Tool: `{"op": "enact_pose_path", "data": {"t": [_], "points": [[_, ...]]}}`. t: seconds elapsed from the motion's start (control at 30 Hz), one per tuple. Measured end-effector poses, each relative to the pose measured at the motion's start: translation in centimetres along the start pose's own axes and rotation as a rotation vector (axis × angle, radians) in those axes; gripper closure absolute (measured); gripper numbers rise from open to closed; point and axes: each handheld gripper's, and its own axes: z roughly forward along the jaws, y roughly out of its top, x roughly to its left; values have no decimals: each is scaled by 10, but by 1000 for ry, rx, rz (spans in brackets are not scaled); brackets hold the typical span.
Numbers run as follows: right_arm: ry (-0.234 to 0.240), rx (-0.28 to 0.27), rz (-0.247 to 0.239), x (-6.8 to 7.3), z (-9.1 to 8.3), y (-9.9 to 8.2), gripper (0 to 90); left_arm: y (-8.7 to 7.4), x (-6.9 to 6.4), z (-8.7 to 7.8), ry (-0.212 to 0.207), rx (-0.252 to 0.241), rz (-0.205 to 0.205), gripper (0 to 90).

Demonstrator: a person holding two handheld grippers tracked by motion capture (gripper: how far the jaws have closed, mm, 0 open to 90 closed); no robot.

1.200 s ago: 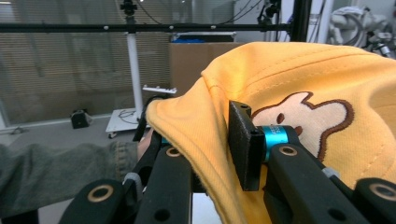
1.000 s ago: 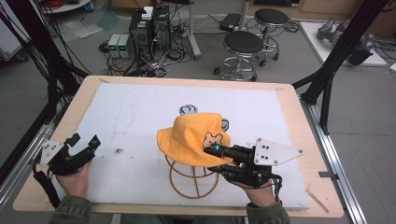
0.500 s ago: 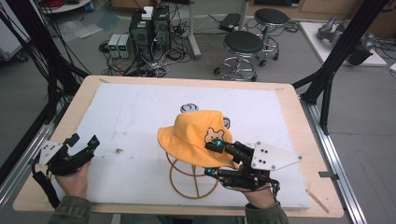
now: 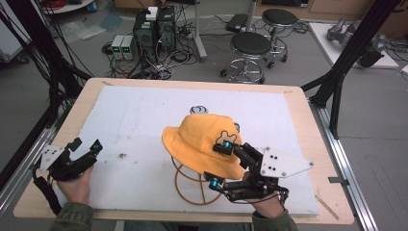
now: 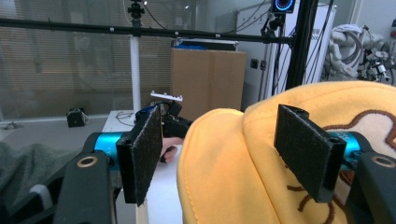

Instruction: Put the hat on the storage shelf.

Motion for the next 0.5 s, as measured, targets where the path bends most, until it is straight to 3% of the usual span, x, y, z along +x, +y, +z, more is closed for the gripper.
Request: {"op": "enact_pose_path", "data": {"t": [0.27, 0.5], "points": [[-21, -48, 8, 1, -5, 5, 290, 0, 0, 0, 1, 1, 1, 256], [-82, -103, 9, -4, -19, 11, 235, 0, 0, 0, -1, 1, 0, 256]]}}
